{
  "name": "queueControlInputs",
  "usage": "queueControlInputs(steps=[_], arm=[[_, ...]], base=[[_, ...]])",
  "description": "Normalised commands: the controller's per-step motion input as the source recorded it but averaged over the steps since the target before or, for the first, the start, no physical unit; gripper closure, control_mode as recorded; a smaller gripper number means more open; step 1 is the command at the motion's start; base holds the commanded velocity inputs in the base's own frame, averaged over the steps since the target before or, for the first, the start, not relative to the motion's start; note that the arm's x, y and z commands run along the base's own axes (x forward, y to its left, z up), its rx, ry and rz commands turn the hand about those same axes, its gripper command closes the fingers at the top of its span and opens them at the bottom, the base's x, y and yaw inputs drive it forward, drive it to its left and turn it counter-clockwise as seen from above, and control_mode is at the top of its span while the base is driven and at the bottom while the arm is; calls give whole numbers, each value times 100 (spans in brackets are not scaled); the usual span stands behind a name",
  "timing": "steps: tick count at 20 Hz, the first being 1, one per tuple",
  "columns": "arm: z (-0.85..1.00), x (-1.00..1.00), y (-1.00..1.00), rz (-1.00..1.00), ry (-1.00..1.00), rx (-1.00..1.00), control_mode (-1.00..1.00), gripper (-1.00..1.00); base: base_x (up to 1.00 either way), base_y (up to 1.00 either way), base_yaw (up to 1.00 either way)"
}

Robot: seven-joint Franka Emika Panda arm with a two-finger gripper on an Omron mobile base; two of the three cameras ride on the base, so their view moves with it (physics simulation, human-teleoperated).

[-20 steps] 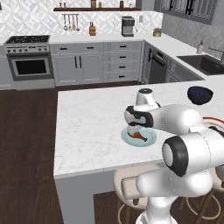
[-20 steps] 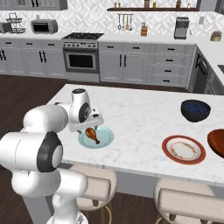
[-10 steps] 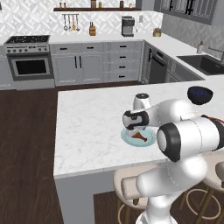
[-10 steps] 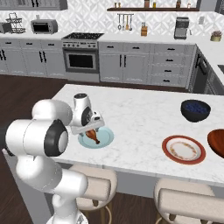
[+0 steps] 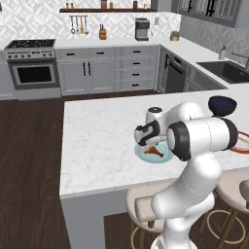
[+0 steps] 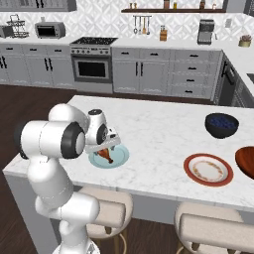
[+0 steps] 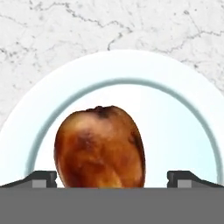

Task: Pick the chicken drumstick and cucumber from their plates and place them in the bowl. Then put the bowl in the fridge.

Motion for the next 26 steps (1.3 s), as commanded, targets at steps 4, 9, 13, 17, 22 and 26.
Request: queueControlInputs(steps=[4, 9, 13, 17, 22, 26], arm=[[-28, 14, 0, 3, 0, 0, -100, -100], [-37, 5, 0, 2, 4, 1, -100, 100], [-30, 0, 0, 0, 4, 1, -100, 100], [-3, -3, 0, -5, -1, 0, -100, 100], [55, -47, 0, -6, -3, 0, -100, 100], [100, -81, 0, -8, 0, 0, -100, 100]], base=[[0, 0, 0], [0, 0, 0], [0, 0, 0], [0, 0, 0], [0, 0, 0], [0, 0, 0]])
